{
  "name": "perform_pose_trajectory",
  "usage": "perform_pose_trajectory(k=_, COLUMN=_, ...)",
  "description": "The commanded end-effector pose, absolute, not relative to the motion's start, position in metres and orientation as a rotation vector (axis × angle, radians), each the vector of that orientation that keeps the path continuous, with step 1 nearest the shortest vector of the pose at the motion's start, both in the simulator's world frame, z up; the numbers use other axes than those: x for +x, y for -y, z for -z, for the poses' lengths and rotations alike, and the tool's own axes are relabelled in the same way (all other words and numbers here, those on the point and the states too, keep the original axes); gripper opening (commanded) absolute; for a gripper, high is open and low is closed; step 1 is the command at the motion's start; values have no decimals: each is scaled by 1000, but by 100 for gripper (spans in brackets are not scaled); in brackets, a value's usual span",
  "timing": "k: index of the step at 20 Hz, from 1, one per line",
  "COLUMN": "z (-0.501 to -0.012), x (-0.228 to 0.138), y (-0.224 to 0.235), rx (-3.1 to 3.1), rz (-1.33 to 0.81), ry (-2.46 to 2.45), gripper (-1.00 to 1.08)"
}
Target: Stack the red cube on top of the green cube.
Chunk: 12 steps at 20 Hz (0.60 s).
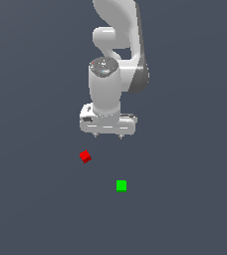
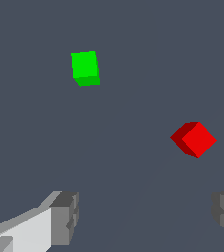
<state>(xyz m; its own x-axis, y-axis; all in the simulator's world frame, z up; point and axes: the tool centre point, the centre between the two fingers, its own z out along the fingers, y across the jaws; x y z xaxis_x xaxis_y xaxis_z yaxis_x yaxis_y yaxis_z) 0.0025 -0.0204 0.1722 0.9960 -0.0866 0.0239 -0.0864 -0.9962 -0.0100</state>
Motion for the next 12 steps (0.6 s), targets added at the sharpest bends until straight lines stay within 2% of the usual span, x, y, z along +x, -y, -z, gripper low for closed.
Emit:
perform_pose_trajectory(k=1, z=-172, x=3, y=20, rx=-3129, rz=38, ry=-136, gripper=100)
perform_pose_trajectory(k=12, z=-163, x=0, y=31, rx=-3133, rz=35, ry=-34, gripper=100)
